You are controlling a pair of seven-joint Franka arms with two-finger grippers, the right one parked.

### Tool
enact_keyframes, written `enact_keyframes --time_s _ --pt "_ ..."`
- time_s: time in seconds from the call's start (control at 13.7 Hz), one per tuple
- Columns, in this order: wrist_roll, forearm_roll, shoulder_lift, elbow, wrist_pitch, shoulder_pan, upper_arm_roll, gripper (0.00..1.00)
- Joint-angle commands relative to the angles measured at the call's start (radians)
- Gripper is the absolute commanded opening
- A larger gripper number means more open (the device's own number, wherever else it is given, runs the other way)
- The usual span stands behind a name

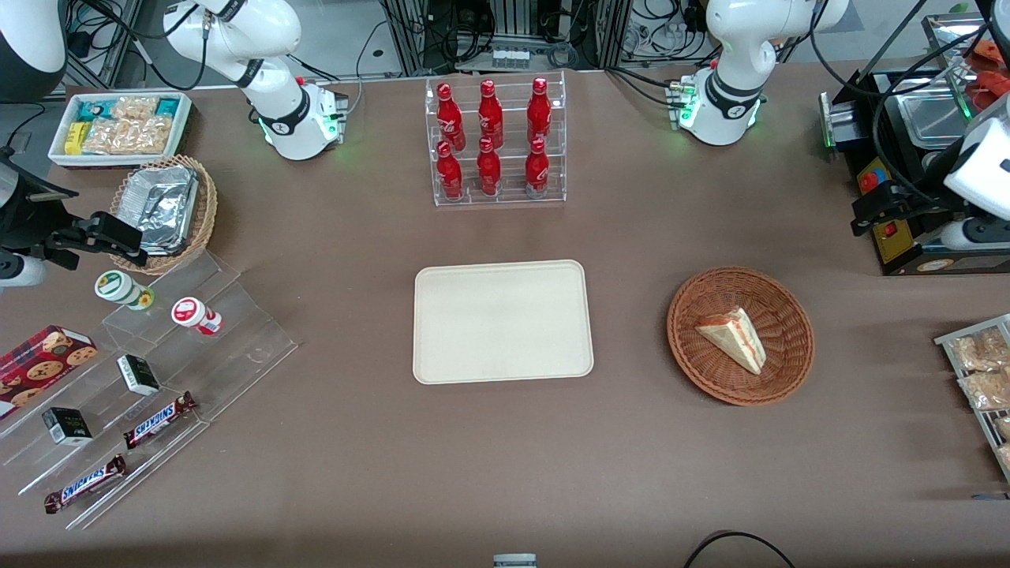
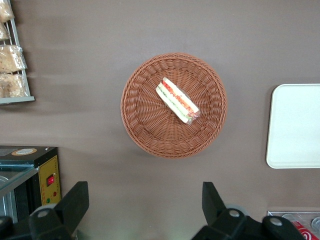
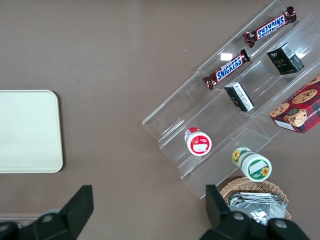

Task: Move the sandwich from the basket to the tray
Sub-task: 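Move the left gripper over the wicker basket toward the sandwich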

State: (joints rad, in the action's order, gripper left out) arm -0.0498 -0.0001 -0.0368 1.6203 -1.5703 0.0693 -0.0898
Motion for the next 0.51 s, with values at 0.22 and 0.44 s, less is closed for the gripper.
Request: enact_keyframes --time_s 0.22,0.44 --pt "-0.01 0.015 0.024 0.0 0.021 -0.008 0.007 1.0" --pt "-0.034 0.017 0.055 0.042 -0.051 -0.016 0.001 1.0"
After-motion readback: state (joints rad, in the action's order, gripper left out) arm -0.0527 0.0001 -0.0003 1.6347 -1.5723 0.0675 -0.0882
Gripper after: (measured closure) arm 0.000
